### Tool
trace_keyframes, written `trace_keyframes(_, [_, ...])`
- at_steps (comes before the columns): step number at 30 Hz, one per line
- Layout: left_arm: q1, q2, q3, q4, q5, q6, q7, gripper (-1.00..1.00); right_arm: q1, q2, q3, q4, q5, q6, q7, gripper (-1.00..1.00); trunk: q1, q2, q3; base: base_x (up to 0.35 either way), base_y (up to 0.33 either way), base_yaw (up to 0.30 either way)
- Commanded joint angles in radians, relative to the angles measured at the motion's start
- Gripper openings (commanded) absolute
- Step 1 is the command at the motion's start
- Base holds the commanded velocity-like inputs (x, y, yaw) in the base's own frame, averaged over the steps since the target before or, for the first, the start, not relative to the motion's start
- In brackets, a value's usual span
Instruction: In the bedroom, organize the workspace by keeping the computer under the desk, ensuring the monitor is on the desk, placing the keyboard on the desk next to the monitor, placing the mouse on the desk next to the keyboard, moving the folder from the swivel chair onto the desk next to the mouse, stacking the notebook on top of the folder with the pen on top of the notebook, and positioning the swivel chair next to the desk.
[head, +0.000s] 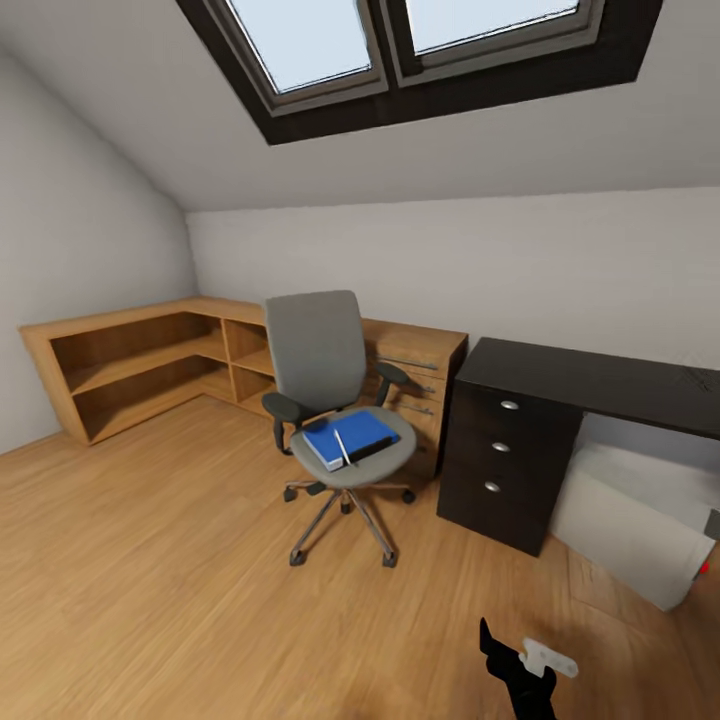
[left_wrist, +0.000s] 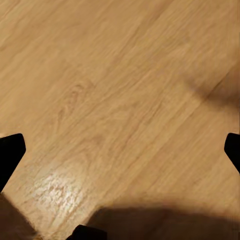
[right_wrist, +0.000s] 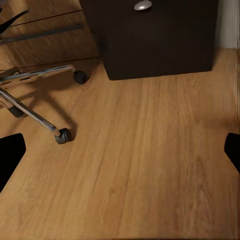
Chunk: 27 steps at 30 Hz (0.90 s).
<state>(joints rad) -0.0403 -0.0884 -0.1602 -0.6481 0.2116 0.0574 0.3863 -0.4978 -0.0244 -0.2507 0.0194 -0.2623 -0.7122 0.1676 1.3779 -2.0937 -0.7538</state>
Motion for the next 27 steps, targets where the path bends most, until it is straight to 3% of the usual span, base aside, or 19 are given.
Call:
trace_keyframes(1, [-0.001, 0.001, -0.005, 0.043, 0.006, 0.004, 0.006, 1.00, -0.001, 0.003, -0.004, 0.002, -0.009, -0.002, 0.010, 1.00, -0.004, 0.007, 0.002, 0.000, 0.000, -0.281])
trace_keyframes(5, [-0.005, 0.002, -0.005, 0.116, 0.006, 0.003, -0.027, 1.00, 0.000, 0.003, -0.004, 0.002, -0.003, -0.001, 0.010, 1.00, -0.019, 0.035, 0.012, 0.000, 0.000, -0.281])
trace_keyframes(11, [-0.006, 0.008, -0.004, 0.141, 0.006, 0.003, -0.103, 1.00, 0.003, 0.002, -0.003, 0.001, 0.011, 0.002, 0.008, 1.00, -0.042, 0.077, 0.028, 0.000, 0.000, -0.230])
trace_keyframes(17, [-0.006, 0.008, -0.002, 0.145, 0.006, 0.000, -0.117, 1.00, 0.004, 0.006, -0.004, 0.002, 0.011, 0.006, 0.006, 1.00, -0.065, 0.119, 0.047, 0.000, 0.000, -0.036])
trace_keyframes(23, [-0.006, 0.005, -0.003, 0.167, 0.004, -0.069, -0.118, 1.00, 0.004, 0.008, -0.004, 0.002, 0.011, 0.005, 0.002, 1.00, -0.088, 0.161, 0.065, 0.000, 0.000, -0.001])
trace_keyframes(27, [-0.006, 0.004, -0.003, 0.170, 0.003, -0.074, -0.118, 1.00, 0.004, 0.007, -0.004, 0.002, 0.011, 0.004, 0.000, 1.00, -0.104, 0.189, 0.078, 0.000, 0.000, -0.072])
